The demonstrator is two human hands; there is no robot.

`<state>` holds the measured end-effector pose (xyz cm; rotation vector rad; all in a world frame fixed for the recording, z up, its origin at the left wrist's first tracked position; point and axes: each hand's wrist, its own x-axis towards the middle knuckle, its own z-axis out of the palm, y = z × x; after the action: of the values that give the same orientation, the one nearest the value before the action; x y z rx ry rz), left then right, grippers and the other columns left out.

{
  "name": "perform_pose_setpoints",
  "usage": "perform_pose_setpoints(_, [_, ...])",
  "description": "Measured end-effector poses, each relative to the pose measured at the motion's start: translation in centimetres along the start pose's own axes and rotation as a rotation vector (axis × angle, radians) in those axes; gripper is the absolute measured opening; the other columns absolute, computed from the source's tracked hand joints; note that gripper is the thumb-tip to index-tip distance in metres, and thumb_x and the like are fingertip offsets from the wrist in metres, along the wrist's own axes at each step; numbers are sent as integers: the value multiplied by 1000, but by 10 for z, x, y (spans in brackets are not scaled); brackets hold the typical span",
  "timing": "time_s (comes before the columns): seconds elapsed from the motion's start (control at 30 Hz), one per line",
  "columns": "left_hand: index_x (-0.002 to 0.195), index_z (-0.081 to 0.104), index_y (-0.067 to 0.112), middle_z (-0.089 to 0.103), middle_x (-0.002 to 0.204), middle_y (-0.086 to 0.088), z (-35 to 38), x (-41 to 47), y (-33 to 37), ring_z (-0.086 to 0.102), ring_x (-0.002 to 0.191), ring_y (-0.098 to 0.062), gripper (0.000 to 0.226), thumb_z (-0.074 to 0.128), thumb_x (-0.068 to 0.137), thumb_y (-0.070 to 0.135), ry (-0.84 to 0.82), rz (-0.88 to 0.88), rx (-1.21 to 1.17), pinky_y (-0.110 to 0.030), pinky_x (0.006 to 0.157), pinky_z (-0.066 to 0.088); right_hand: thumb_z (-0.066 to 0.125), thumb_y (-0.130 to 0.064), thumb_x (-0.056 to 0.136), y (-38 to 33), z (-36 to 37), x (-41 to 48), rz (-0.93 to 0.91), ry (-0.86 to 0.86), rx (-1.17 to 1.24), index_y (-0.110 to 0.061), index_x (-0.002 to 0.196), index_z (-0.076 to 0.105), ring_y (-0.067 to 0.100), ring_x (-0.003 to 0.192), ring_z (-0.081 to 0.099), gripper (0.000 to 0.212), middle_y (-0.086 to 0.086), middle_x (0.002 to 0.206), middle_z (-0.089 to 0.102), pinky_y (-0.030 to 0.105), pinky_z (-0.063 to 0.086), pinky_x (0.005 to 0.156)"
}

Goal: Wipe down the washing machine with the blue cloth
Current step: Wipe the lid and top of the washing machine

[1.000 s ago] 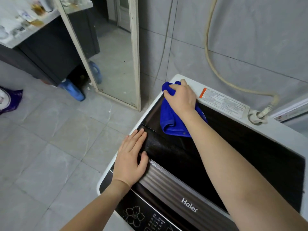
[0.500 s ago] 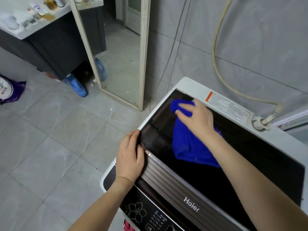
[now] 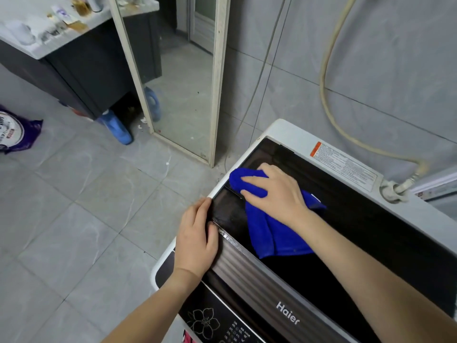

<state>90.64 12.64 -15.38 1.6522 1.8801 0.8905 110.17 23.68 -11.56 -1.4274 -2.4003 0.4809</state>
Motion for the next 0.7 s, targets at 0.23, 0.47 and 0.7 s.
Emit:
perform_pose_setpoints(0.23, [139,54,8,55,135,-1,1,1,0,47,129,-13,53,37,91,25,8,0,18,-11,112,26,59,-49,95,68,-23,84,473,209,-76,-27,132,64,28,114,56,44,8,123,57,30,38,82])
perform_pose_setpoints(0.47, [139,53,8,55,134,-2,0,0,0,47,128,-13,53,38,92,25,-1,3,18,-10,112,24,63,-47,92,40,-21,95,300,45,-32,-23,126,68,23,112,56,42,4,117,58,33,45,89])
perform_pose_setpoints(0.7, [139,54,7,54,135,-2,2,2,-4,48,129,-14,51,40,92,21,-7,18,36,-12,113,24,61,-51,93,56,-19,95,217,26,-51,-23,128,67,25,110,57,45,5,114,59,36,46,89])
